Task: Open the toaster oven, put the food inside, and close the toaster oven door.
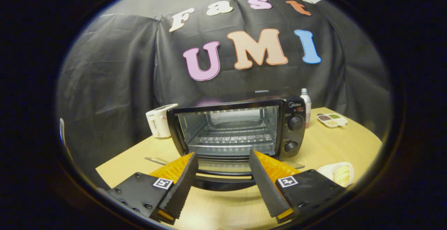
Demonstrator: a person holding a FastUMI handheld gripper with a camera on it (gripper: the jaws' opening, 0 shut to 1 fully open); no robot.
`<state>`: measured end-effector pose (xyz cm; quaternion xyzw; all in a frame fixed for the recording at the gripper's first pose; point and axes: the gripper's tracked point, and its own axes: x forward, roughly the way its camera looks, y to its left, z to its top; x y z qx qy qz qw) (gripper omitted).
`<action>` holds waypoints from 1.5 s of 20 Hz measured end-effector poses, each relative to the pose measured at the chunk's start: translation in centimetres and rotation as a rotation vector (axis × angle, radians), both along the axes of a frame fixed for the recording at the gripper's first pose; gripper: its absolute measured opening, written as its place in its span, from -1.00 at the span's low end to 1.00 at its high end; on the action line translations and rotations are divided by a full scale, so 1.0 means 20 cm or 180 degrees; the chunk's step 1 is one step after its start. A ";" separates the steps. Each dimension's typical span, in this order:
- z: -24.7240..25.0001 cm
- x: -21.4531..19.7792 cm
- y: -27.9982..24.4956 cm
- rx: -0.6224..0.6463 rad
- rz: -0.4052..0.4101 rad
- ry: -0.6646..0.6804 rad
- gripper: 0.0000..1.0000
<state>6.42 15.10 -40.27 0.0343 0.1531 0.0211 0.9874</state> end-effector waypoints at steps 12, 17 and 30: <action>-0.23 -0.09 -0.03 0.0025 -0.0026 0.0461 0.87; -0.29 -0.12 -0.03 -0.0024 -0.0036 0.0531 0.87; -0.44 -0.14 -0.01 -0.0264 -0.0011 0.0663 0.89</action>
